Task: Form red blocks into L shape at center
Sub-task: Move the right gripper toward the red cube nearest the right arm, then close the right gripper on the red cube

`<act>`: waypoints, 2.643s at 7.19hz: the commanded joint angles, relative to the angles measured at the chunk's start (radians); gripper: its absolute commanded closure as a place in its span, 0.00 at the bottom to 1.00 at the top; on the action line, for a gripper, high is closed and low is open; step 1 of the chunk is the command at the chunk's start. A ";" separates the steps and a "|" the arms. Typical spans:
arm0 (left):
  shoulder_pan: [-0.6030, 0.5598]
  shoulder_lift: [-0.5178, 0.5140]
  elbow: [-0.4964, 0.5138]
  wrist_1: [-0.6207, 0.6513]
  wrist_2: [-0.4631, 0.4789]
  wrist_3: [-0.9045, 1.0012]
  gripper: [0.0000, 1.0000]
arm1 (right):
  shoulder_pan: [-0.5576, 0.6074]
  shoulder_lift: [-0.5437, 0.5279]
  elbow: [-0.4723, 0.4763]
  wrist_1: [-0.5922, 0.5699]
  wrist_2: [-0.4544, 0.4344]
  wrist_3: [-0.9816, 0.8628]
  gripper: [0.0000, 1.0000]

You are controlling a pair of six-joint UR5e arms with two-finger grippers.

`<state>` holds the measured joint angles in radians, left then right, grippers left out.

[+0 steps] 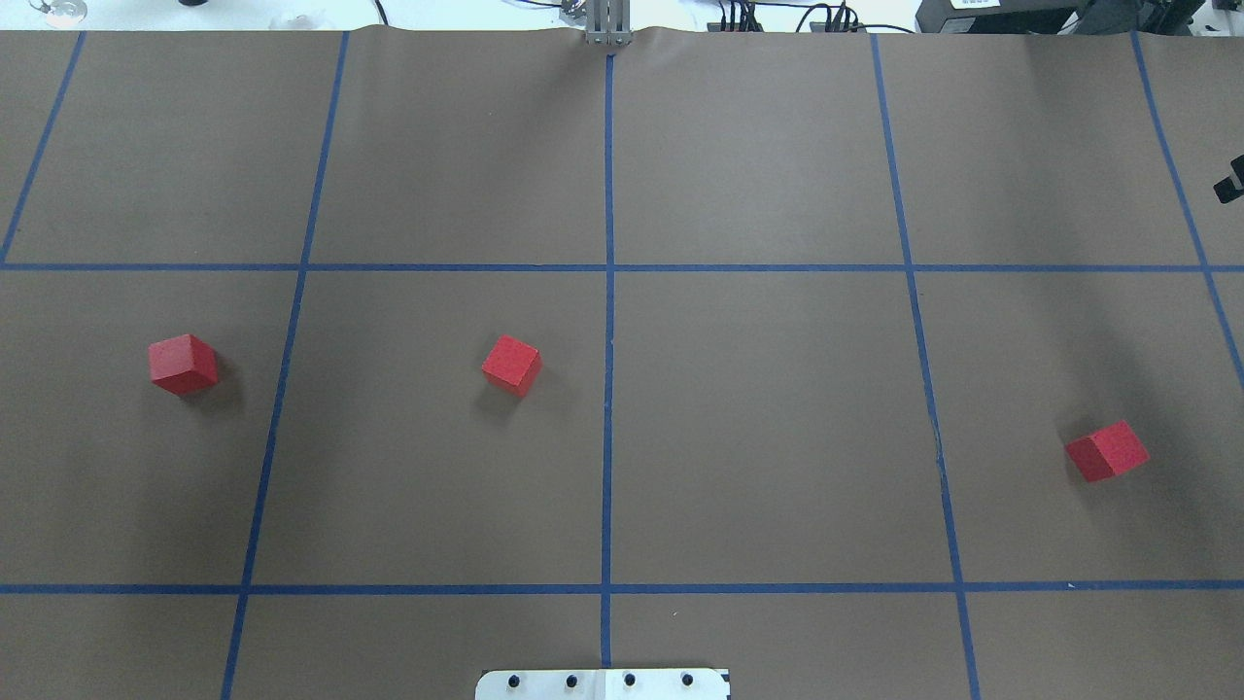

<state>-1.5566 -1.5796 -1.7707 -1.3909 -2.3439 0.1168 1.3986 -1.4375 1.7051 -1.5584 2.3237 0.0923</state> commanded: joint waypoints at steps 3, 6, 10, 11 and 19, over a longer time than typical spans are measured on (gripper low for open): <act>0.001 0.018 -0.030 -0.003 -0.020 0.000 0.00 | -0.152 -0.205 0.019 0.384 0.012 0.023 0.00; 0.001 0.020 -0.033 -0.002 -0.075 -0.005 0.00 | -0.350 -0.341 0.085 0.627 0.025 0.295 0.00; 0.001 0.020 -0.039 -0.002 -0.077 -0.005 0.00 | -0.463 -0.373 0.088 0.626 -0.032 0.349 0.01; 0.001 0.020 -0.039 -0.002 -0.077 -0.005 0.00 | -0.490 -0.373 0.082 0.626 -0.068 0.351 0.01; 0.000 0.021 -0.042 -0.028 -0.090 -0.005 0.00 | -0.495 -0.184 0.188 0.425 -0.076 0.528 1.00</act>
<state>-1.5557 -1.5606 -1.8119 -1.4022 -2.4249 0.1126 0.8947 -1.7506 1.8507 -1.0053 2.2439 0.5365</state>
